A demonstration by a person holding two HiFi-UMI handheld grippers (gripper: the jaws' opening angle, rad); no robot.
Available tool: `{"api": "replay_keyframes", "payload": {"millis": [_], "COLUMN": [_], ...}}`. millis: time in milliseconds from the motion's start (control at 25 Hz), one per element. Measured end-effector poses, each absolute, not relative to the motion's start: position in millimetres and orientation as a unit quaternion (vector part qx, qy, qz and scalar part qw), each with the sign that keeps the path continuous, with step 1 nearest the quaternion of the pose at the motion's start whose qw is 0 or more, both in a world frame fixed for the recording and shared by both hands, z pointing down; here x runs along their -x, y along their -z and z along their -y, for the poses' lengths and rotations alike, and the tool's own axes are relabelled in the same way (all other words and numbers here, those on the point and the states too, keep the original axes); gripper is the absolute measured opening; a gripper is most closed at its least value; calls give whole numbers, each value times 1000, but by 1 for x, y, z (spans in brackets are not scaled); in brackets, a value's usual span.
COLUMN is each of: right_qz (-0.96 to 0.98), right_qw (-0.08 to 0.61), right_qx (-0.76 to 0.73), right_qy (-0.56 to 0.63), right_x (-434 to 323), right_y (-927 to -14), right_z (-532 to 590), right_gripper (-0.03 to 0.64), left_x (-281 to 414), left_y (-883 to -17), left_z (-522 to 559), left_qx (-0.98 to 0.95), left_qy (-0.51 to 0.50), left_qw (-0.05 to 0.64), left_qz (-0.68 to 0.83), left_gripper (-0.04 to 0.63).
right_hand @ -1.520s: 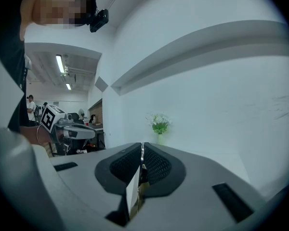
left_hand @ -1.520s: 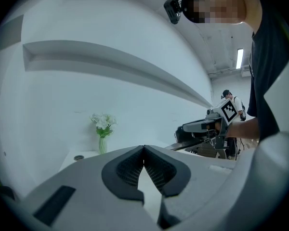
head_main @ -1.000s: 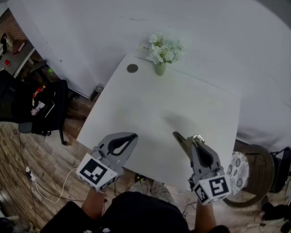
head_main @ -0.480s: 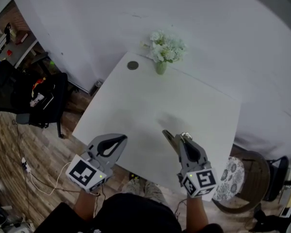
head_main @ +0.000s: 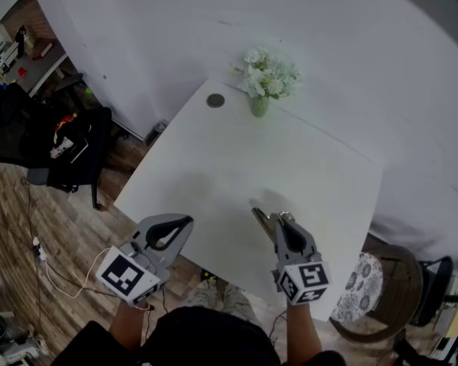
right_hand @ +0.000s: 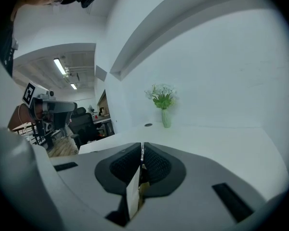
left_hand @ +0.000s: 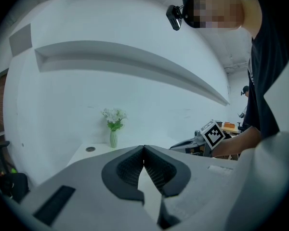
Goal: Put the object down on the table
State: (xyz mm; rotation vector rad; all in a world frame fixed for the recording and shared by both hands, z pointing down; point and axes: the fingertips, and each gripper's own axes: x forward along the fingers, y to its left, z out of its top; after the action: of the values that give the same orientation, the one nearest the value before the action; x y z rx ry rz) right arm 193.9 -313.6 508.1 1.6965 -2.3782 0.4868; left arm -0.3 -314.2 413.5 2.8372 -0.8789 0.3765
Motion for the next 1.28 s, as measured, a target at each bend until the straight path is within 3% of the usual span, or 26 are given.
{"api": "replay_keyframes", "payload": {"millis": [640, 840, 1280], "right_qz": [799, 800, 798], "right_qw": [134, 137, 112], "right_qx": [-559, -557, -554], "right_qy": [-177, -177, -207], "right_x": [-200, -203, -215], "right_y": [-540, -543, -555], "right_z": [312, 311, 304], "right_gripper": [18, 20, 20], "left_x": [-4, -4, -14], "left_y": [-417, -417, -414], "left_z": [304, 304, 300], "left_qx": [-940, -943, -943], "left_qy": [-116, -110, -109], "left_qw": [101, 81, 101], "left_qz": [305, 302, 298], "left_gripper": [0, 0, 0]}}
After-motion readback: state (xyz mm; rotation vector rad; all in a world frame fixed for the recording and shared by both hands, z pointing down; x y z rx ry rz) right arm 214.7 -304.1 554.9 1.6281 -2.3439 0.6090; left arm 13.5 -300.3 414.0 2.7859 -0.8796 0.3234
